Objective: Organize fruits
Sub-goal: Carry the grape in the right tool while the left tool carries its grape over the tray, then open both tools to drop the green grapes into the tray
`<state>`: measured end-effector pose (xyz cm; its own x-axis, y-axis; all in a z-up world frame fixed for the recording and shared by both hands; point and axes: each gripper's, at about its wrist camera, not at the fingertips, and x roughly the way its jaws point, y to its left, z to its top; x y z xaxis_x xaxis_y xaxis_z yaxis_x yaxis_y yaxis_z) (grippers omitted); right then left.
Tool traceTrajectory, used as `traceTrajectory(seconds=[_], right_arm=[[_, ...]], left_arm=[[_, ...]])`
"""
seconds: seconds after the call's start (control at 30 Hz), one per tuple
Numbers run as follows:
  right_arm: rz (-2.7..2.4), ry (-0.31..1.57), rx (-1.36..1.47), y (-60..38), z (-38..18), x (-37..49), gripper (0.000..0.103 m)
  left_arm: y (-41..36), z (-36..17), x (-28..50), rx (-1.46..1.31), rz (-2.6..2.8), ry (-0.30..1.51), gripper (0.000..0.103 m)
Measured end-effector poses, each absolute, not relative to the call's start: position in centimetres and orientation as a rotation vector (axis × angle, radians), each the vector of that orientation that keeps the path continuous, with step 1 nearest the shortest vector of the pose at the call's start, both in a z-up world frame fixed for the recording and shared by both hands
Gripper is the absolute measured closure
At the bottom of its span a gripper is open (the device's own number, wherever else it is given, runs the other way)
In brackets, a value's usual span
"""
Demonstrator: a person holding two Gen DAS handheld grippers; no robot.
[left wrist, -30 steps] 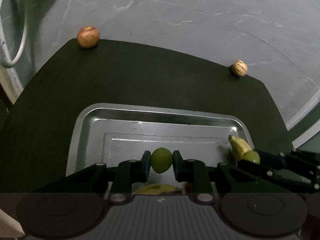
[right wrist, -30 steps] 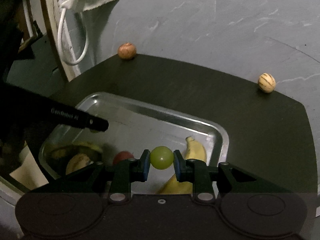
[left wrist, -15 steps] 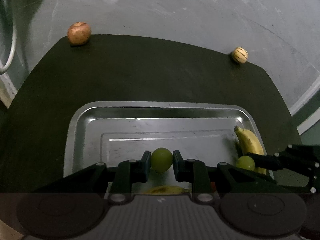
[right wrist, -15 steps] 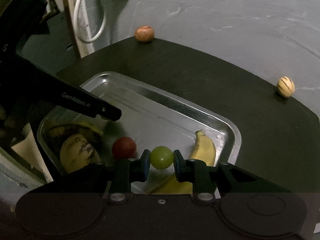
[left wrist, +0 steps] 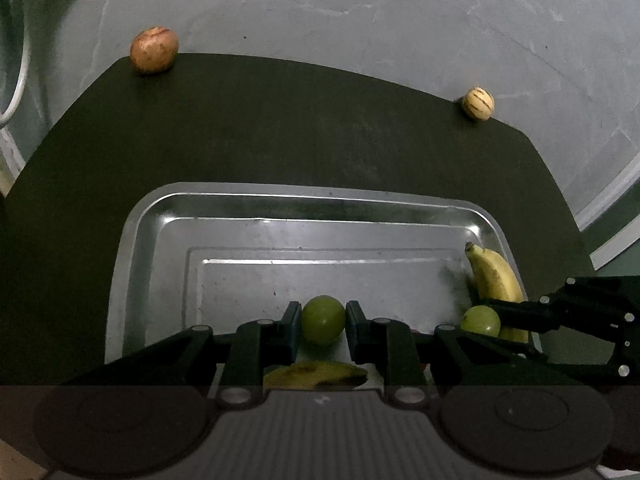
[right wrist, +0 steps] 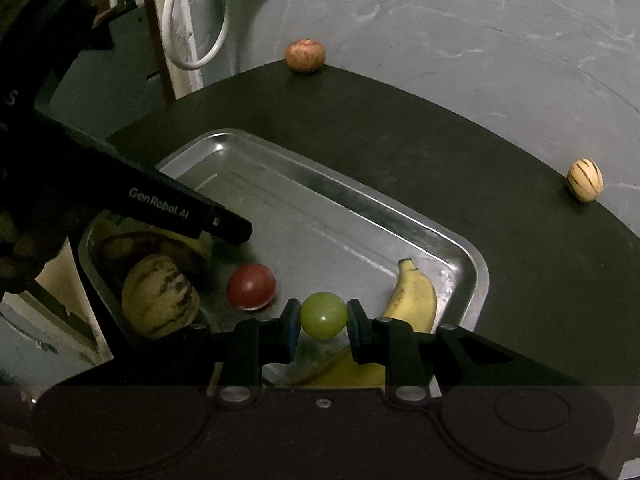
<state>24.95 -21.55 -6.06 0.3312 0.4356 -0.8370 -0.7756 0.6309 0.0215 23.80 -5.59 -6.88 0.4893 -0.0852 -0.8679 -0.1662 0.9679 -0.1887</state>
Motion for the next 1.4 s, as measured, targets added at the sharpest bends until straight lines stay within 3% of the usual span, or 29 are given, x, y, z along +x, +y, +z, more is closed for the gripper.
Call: traceTrajectory(seconds=[0.53, 1.4], right_arm=[[0.858, 0.962, -0.556, -19.5, -7.2, 24.7, 0.077], [0.77, 0.956, -0.505, -19.7, -7.4, 24.3, 0.073]], left_arm=[[-3.9, -7.6, 23.3, -0.393, 0.099, 1.011, 0.077], [-4.9, -7.4, 23.9, -0.307, 0.048, 1.05, 0.077]])
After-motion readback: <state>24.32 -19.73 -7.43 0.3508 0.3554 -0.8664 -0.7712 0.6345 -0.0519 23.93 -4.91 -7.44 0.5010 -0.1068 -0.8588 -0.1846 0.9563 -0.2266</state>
